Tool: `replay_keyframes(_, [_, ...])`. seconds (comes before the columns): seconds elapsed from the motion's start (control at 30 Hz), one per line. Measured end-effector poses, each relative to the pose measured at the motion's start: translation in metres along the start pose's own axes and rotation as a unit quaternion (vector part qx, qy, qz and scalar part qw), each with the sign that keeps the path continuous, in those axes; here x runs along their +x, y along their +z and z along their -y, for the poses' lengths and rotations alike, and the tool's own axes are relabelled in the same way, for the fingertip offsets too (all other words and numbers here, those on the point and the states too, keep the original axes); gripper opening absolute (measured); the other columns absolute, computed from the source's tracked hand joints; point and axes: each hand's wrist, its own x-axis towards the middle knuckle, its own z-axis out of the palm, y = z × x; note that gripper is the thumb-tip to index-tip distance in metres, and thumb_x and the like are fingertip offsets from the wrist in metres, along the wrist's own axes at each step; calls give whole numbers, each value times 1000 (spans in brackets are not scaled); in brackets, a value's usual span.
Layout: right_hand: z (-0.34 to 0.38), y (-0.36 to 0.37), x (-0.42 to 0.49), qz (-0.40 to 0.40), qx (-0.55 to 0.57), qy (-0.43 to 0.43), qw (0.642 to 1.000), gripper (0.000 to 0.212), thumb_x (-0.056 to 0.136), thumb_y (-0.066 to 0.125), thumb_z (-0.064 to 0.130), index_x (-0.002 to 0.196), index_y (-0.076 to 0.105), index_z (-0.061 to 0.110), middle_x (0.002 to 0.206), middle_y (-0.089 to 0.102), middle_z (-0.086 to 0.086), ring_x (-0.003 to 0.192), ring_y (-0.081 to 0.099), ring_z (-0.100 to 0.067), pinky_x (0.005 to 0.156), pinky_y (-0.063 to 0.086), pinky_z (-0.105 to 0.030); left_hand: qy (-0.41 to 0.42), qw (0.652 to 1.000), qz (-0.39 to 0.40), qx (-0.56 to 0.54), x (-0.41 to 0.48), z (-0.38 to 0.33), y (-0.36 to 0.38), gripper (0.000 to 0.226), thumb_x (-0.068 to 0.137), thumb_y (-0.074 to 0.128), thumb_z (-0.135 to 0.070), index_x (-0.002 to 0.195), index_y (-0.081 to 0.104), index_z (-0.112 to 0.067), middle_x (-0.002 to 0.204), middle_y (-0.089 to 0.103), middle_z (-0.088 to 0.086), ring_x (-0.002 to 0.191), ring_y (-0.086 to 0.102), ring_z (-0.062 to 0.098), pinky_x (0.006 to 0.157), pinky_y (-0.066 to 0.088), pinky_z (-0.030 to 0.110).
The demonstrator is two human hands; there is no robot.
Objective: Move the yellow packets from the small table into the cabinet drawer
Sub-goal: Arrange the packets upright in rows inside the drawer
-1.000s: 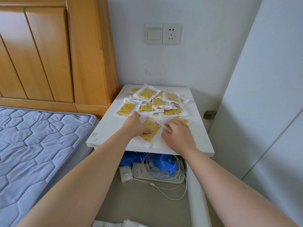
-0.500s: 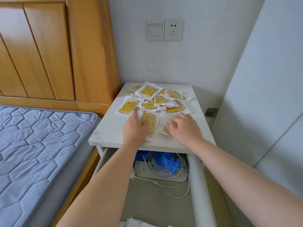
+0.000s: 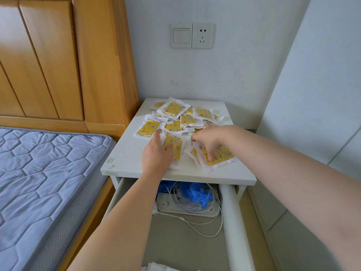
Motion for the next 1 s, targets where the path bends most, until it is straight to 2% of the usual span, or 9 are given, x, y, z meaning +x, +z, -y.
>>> replay_keyframes(0.1, [-2, -5, -5, -10, -61, 10, 998, 50, 66, 81, 46, 84, 45, 17, 88, 51, 5, 107, 49, -22, 97, 42, -38, 18, 1000, 4, 17, -1, 0, 0, 53, 95, 52, -30, 143, 30, -25, 128, 60, 6, 106, 60, 27, 79, 45, 33])
replay_keyframes(0.17, [-5, -6, -9, -14, -34, 22, 999, 51, 66, 82, 45, 68, 39, 18, 72, 46, 5, 77, 52, -16, 75, 47, -31, 31, 999, 6, 24, -2, 0, 0, 54, 95, 52, -30, 144, 29, -25, 130, 58, 6, 108, 59, 27, 82, 46, 35])
replay_keyframes(0.23, [-9, -2, -12, -28, 9, 25, 999, 48, 65, 83, 43, 66, 42, 18, 69, 48, 3, 62, 48, -14, 58, 42, -28, 37, 999, 6, 26, -3, -1, -1, 56, 96, 52, -30, 145, 27, -26, 133, 56, 5, 111, 58, 27, 85, 47, 36])
replay_keyframes(0.4, [-23, 25, -17, -143, 222, 65, 962, 43, 73, 77, 44, 69, 45, 15, 74, 50, -3, 67, 52, -21, 57, 42, -31, 62, 998, 22, 17, -5, -2, -4, 57, 96, 53, -30, 147, 26, -29, 142, 49, 1, 115, 57, 24, 86, 46, 35])
replay_keyframes(0.5, [-17, 54, -20, -235, 435, 149, 856, 38, 78, 75, 36, 69, 47, 11, 72, 52, -3, 67, 52, -19, 56, 38, -28, 91, 995, 28, 6, -8, -5, -7, 59, 95, 55, -28, 147, 26, -30, 146, 44, -1, 113, 57, 23, 84, 44, 32])
replay_keyframes(0.63, [3, 85, -18, -229, 762, 204, 570, 59, 71, 82, 33, 114, 59, 1, 105, 68, -12, 91, 67, -29, 79, 54, -37, 69, 996, 45, -27, -12, -6, -9, 70, 95, 57, -25, 151, 16, -34, 152, 36, -3, 123, 52, 24, 89, 44, 32])
replay_keyframes(0.7, [12, 91, -17, -239, 808, 213, 495, 77, 62, 86, 41, 122, 55, 3, 120, 64, -11, 103, 64, -32, 89, 51, -41, 32, 995, 72, -60, -13, -9, -12, 79, 93, 60, -24, 152, 8, -33, 152, 36, 1, 126, 50, 26, 94, 45, 37])
replay_keyframes(0.87, [51, 95, -46, -265, 812, 195, 481, 33, 80, 74, 36, 98, 64, 10, 98, 71, -9, 89, 68, -28, 84, 55, -45, -71, 976, 122, -166, -35, -13, -20, 70, 90, 64, -25, 149, 28, -20, 149, 40, 4, 135, 39, 23, 106, 38, 38])
replay_keyframes(1.0, [93, 108, -69, -345, 810, 160, 446, 19, 89, 63, 32, 102, 62, 18, 95, 71, -4, 85, 70, -19, 78, 58, -42, -101, 956, 135, -239, -73, -4, -21, 20, 93, 59, -25, 112, 56, -20, 102, 64, -8, 96, 62, 12, 70, 50, 26])
